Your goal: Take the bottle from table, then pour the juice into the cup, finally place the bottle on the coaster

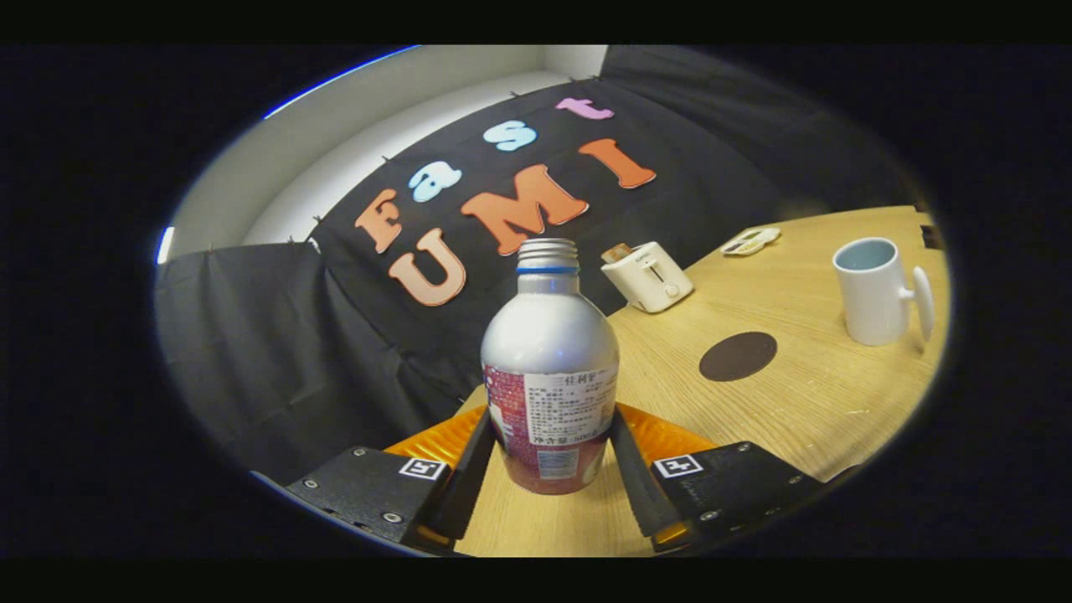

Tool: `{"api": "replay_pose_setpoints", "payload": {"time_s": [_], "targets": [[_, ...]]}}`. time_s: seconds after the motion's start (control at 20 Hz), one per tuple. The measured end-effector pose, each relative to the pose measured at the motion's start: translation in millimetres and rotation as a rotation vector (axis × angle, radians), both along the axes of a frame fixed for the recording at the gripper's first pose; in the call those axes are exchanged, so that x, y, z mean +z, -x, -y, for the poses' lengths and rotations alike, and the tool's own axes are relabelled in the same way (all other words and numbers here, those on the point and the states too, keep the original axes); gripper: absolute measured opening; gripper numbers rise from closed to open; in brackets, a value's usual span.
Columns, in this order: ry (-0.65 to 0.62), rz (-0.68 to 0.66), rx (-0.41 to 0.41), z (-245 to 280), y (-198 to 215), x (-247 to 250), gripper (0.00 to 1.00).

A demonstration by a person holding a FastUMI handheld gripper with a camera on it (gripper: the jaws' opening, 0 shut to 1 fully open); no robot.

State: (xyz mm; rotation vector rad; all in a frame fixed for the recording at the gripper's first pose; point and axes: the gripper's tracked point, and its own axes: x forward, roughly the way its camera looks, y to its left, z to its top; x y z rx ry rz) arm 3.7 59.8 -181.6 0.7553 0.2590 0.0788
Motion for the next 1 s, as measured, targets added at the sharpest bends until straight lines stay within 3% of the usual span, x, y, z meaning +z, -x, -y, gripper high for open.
{"api": "replay_pose_setpoints", "payload": {"time_s": [0.35, 0.75, 1.0], "targets": [[-0.191, -0.017, -0.074, 20, -9, -4, 0.74], [-0.464, 0.028, -0.223, 63, -19, -2, 0.74], [-0.565, 0.011, -0.298, 93, -24, -8, 0.74]]}}
